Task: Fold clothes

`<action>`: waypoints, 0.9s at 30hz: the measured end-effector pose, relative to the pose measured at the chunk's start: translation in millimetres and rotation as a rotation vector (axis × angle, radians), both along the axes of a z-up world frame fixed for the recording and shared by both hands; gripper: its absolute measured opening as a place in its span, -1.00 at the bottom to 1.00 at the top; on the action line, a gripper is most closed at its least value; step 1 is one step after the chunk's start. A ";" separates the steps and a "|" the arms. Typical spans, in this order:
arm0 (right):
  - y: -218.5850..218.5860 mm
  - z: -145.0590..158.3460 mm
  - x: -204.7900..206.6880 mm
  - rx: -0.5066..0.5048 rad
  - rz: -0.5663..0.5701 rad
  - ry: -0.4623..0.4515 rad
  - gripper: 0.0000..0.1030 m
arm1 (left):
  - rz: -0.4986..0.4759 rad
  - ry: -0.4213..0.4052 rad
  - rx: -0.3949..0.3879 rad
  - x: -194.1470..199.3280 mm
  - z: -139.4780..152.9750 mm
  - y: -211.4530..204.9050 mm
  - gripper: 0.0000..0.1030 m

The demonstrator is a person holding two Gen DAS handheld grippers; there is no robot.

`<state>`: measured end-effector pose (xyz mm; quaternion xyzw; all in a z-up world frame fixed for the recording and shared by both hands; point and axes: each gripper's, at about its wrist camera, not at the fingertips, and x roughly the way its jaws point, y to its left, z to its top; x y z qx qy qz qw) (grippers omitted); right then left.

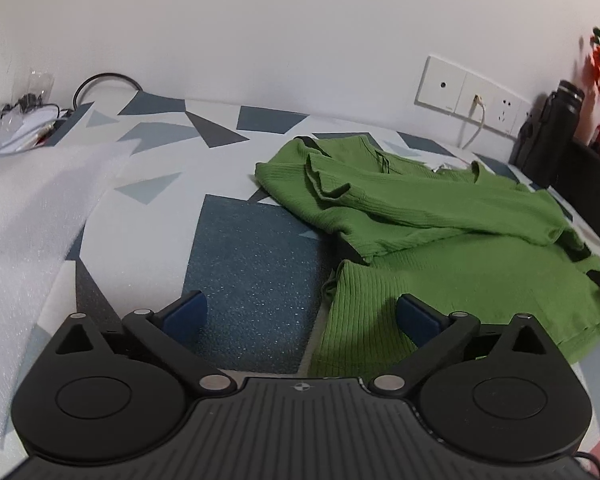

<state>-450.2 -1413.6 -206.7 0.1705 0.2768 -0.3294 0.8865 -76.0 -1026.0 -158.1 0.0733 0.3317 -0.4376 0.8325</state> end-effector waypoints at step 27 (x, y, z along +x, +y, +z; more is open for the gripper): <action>4.9 -6.5 14.6 -0.016 -0.013 0.068 0.99 | 0.029 0.033 -0.093 0.1 -3.5 10.6 0.99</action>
